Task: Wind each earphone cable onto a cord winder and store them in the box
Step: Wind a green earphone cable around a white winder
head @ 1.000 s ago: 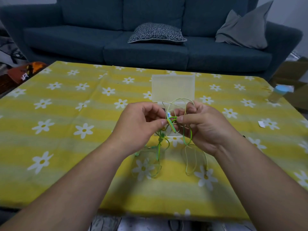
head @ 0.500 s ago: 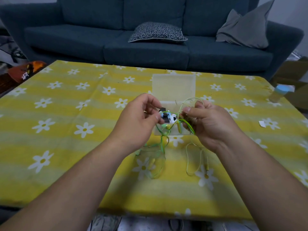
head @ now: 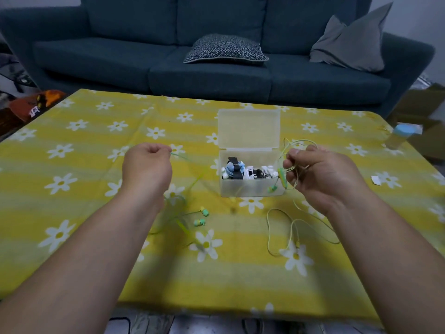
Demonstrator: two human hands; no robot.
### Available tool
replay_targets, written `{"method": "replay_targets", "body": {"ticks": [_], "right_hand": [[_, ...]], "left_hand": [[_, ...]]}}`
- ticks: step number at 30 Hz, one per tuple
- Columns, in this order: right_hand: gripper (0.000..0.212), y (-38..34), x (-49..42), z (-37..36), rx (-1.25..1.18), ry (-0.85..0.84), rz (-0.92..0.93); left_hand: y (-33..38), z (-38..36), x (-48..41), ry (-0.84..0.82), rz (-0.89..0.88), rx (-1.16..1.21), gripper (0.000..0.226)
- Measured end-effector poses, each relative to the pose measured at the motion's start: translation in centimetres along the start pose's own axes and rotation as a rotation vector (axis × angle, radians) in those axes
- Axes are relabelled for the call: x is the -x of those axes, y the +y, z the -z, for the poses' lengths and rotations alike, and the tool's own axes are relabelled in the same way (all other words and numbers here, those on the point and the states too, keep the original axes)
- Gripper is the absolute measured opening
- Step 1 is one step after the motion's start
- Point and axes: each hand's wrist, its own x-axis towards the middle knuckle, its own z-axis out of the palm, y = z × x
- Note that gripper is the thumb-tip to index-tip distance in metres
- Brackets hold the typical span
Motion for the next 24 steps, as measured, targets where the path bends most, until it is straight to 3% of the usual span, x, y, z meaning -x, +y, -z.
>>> {"method": "replay_targets", "body": {"ticks": [2, 4, 5, 6, 9, 11, 13, 16, 20, 24], "right_hand": [[0.036, -0.1, 0.3, 0.0, 0.118, -0.045, 0.037], [0.021, 0.0, 0.9, -0.4, 0.307, -0.141, 0.077], [0.012, 0.0, 1.3, -0.8, 0.398, -0.197, 0.084], [0.018, 0.1, 1.4, -1.0, 0.489, -0.247, 0.091], [0.03, 0.3, 2.0, -1.6, 0.739, -0.376, 0.123], [0.033, 0.4, 2.4, -1.8, 0.876, -0.439, 0.175], [0.039, 0.3, 2.6, -1.9, 0.874, -0.465, 0.203], [0.043, 0.0, 2.7, -2.1, 0.686, -0.406, 0.222], [0.048, -1.1, 2.2, -1.7, 0.424, -0.258, 0.207], [0.043, -2.0, 1.4, -0.6, 0.376, -0.188, 0.206]], "left_hand": [[-0.2, 0.4, -0.2, -0.001, -0.083, -0.256, 0.022], [-0.6, 0.3, 0.1, -0.105, -0.179, -0.599, 0.017], [-0.6, 0.2, 0.5, -0.156, -0.236, -0.714, 0.012], [-0.4, -0.1, 1.1, -0.214, -0.303, -0.746, 0.016], [0.6, -1.0, 3.4, -0.538, -0.469, -0.422, 0.051], [1.1, -1.7, 4.9, -0.749, -0.449, -0.191, 0.055], [1.1, -2.2, 5.6, -0.837, -0.438, -0.134, 0.045], [0.8, -2.6, 5.6, -0.737, -0.481, -0.23, 0.028], [0.2, -2.4, 4.9, -0.649, -0.49, -0.355, 0.027], [0.6, -2.1, 4.6, -0.577, -0.356, -0.16, 0.012]]}}
